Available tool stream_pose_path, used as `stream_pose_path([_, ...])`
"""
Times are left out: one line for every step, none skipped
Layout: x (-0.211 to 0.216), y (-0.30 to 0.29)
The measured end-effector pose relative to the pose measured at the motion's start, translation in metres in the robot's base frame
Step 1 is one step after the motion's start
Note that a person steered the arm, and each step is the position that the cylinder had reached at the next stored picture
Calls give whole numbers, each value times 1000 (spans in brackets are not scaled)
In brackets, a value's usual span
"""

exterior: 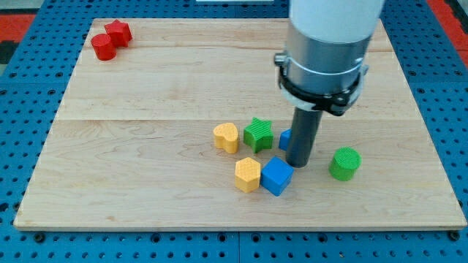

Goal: Point your arm at the right of the green circle

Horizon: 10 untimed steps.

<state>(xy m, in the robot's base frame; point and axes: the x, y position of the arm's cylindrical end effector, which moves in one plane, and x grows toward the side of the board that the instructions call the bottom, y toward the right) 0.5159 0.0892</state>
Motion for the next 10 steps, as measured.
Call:
stream_pose_path([-35,-37])
stream_pose_path([-90,-49])
stream_pose_path([-79,-24])
stream_pose_path([-85,-1])
stream_pose_path([-144,25])
stream_pose_path([-102,137])
stream_pose_path([-29,176])
stream_pose_path([38,144])
stream_pose_path([46,84])
stream_pose_path([47,55])
